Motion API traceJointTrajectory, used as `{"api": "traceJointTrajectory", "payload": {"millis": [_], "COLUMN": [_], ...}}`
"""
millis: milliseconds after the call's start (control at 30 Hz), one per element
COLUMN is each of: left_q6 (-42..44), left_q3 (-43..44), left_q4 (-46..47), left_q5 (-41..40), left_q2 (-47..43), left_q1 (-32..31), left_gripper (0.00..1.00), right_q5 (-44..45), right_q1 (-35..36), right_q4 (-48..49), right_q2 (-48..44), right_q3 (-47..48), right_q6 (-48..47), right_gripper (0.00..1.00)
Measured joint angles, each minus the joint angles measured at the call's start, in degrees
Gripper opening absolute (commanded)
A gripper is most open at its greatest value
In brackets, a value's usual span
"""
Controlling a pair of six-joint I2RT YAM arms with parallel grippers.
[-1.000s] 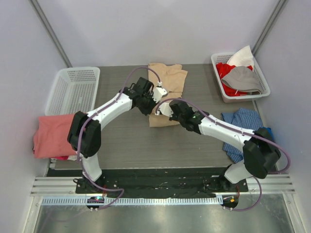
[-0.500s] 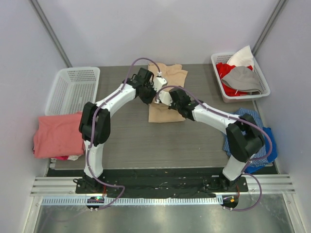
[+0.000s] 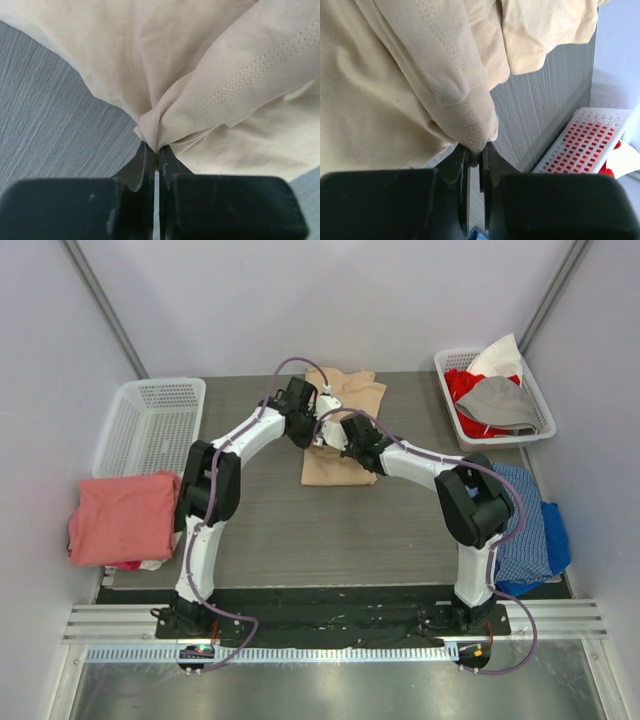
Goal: Fold and stack the t-shirts
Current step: Fold the folded rectangular tshirt in 1/3 of the way
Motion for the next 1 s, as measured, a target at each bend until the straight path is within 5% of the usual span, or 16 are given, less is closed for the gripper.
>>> {"api": "traceJointTrajectory", "payload": {"millis": [433,1000], "left_q6": [-0.52,-3.23], "left_q3": [4.68,6.69], "left_q4": [2.34,13.27], "left_q5": [-2.29,-12.81], "left_q2": [3.69,3.91], "left_q1": [0.94,1.18], "left_gripper": [0.49,0.61], "right_q5": [1.05,4.57], "right_q1": [-1.40,-3.32], "right_q4": [3.30,6.95], "right_q2": [4.35,5.25], "right_q3": [4.17,6.82], "right_q6": [-1.05,-1.66], "right_gripper": [0.41,0.45]}}
